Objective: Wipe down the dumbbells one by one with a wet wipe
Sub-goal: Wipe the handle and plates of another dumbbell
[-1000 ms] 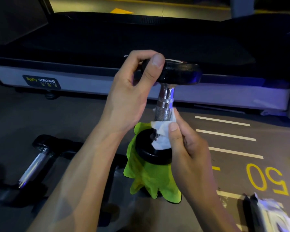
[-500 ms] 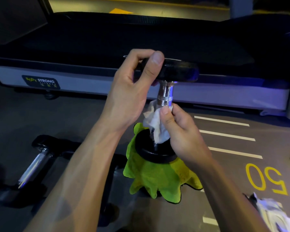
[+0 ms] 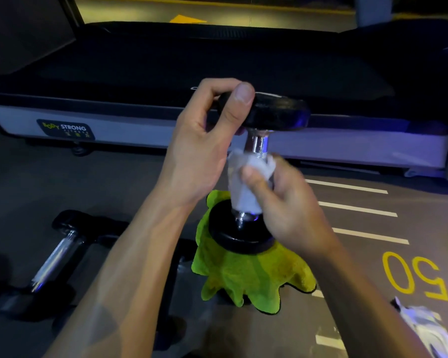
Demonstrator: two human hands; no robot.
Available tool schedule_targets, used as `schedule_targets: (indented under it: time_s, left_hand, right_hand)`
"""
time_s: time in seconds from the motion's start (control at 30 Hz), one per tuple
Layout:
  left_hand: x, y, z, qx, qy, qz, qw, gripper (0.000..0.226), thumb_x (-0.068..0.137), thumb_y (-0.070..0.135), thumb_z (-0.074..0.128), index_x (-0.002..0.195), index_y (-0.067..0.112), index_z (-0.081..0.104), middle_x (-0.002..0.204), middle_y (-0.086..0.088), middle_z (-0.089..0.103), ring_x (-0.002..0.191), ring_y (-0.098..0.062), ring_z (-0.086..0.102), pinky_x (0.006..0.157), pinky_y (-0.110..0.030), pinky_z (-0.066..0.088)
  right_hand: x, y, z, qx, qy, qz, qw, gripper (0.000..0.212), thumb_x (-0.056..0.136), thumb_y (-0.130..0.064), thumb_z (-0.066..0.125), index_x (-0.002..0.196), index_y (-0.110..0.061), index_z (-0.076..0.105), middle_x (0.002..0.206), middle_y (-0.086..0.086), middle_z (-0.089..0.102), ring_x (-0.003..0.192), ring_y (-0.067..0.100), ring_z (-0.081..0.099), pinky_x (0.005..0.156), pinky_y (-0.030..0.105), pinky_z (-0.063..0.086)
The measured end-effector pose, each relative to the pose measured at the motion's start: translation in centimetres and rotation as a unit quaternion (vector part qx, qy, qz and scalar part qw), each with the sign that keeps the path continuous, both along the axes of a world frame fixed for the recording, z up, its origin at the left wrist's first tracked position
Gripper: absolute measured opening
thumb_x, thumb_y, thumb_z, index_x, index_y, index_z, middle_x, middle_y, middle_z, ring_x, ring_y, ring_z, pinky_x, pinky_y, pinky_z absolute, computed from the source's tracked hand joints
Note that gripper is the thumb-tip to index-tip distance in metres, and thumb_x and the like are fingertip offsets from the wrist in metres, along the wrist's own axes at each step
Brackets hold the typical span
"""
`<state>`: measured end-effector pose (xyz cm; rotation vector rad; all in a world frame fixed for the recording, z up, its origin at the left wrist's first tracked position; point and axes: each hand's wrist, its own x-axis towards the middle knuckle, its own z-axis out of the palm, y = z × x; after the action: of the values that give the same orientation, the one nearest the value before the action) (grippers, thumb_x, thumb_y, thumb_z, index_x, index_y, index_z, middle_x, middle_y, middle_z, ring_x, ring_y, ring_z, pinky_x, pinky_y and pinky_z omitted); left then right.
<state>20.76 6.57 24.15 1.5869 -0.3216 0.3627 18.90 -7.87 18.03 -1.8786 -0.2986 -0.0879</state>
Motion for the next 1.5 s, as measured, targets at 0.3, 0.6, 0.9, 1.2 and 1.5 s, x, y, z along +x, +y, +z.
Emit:
schedule_targets:
  time_s: [0.3, 0.6, 0.9, 1.2, 1.5]
  left_hand:
    - [-0.3, 0.1, 0.2, 0.012, 0.012, 0.004, 1.0, 0.03, 0.096, 0.048, 0.052, 0.109, 0.024, 0.064, 0.096, 0.002, 0.064, 0.088, 0.0, 0.059, 0.077, -0.016, 0.051]
    - [0.7, 0.2, 0.0, 0.031, 0.02, 0.042, 0.998, 0.026, 0.105, 0.039, 0.053, 0.113, 0.019, 0.066, 0.088, 0.016, 0.059, 0.081, 0.004, 0.053, 0.077, -0.014, 0.043]
    - [0.4, 0.0, 0.1, -0.01, 0.009, 0.017, 1.0, 0.038, 0.091, 0.05, 0.053, 0.11, 0.019, 0.066, 0.087, 0.018, 0.064, 0.084, 0.006, 0.059, 0.079, -0.011, 0.046]
    - [0.8, 0.5, 0.0, 0.015, 0.024, 0.052, 0.998, 0.02, 0.103, 0.039, 0.056, 0.106, 0.021, 0.065, 0.094, 0.012, 0.066, 0.09, 0.001, 0.062, 0.086, -0.019, 0.052]
    - [0.6, 0.9, 0.2, 0.017, 0.034, 0.037, 0.999, 0.022, 0.104, 0.039, 0.053, 0.108, 0.022, 0.065, 0.093, 0.008, 0.067, 0.09, 0.002, 0.062, 0.081, -0.012, 0.049]
  right_hand:
    - [-0.2, 0.8, -0.4, 0.001, 0.044, 0.033, 0.999, 0.036, 0.104, -0.048, 0.043, 0.108, -0.02, 0.066, 0.096, 0.0, 0.072, 0.097, 0.012, 0.067, 0.095, 0.043, 0.053]
    - [1.6, 3.2, 0.8, 0.154, 0.009, -0.067, 0.986, 0.031, 0.102, -0.037, 0.051, 0.102, -0.01, 0.065, 0.09, 0.011, 0.075, 0.086, 0.02, 0.071, 0.084, 0.045, 0.058]
    - [2.7, 3.6, 2.4, 0.224, 0.137, -0.183, 0.947, 0.052, 0.106, -0.037, 0.043, 0.064, -0.018, 0.066, 0.06, -0.011, 0.066, 0.065, 0.004, 0.061, 0.07, 0.023, 0.047]
    - [2.4, 4.4, 1.5, 0.174, 0.006, -0.114, 0.978, 0.033, 0.105, -0.033, 0.04, 0.095, -0.018, 0.067, 0.088, 0.002, 0.075, 0.081, 0.009, 0.07, 0.079, 0.032, 0.057]
    - [1.7, 5.0, 2.8, 0.317, 0.069, -0.158, 0.932, 0.023, 0.102, -0.025, 0.053, 0.082, -0.021, 0.061, 0.067, -0.01, 0.065, 0.068, 0.012, 0.06, 0.07, 0.035, 0.053]
